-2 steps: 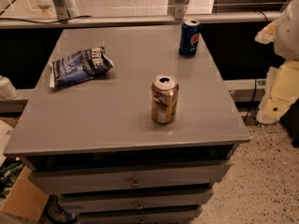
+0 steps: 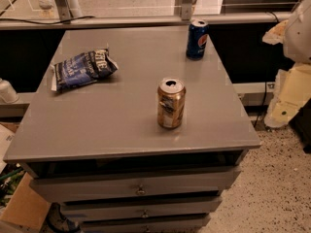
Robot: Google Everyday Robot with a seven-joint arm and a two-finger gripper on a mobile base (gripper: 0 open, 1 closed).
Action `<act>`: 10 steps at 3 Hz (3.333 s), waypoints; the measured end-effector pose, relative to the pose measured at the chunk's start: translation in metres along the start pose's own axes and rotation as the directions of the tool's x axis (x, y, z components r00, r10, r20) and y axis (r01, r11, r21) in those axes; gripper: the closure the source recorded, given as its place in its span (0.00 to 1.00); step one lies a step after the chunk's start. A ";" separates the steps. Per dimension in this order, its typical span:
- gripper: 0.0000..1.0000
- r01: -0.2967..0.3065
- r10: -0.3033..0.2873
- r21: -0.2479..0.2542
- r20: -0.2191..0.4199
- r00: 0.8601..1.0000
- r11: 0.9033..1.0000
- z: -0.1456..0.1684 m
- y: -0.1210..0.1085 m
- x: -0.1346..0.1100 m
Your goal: Pick pepsi can
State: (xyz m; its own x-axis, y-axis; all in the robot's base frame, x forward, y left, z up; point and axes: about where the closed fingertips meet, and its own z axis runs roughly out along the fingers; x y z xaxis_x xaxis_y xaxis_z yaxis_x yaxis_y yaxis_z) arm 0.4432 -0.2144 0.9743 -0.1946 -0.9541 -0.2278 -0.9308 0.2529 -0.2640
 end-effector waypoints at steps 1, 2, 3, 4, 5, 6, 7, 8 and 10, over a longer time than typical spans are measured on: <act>0.00 0.034 -0.036 0.038 0.034 0.999 0.999 0.014 -0.014 -0.006; 0.00 0.032 -0.041 0.103 0.087 0.995 0.994 0.032 -0.043 -0.007; 0.00 -0.004 -0.025 0.178 0.159 0.987 0.984 0.051 -0.084 -0.005; 0.00 -0.075 0.017 0.218 0.258 0.966 0.973 0.073 -0.123 0.000; 0.00 -0.157 0.069 0.213 0.370 0.926 0.964 0.108 -0.159 -0.003; 0.00 -0.220 0.109 0.187 0.472 0.875 0.957 0.138 -0.190 -0.014; 0.00 -0.273 0.144 0.150 0.565 0.813 0.950 0.161 -0.216 -0.032; 0.00 -0.336 0.185 0.120 0.642 0.744 0.934 0.180 -0.241 -0.044; 0.00 -0.425 0.243 0.065 0.737 0.630 0.903 0.207 -0.277 -0.064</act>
Offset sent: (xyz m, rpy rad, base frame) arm 0.0969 -0.0052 -0.0302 0.1078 -0.2272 0.0304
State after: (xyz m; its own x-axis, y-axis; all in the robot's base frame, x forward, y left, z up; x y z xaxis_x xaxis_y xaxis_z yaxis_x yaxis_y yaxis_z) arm 0.7771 -0.1900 0.8679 -0.1208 -0.4216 -0.8987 -0.7376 0.6440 -0.2030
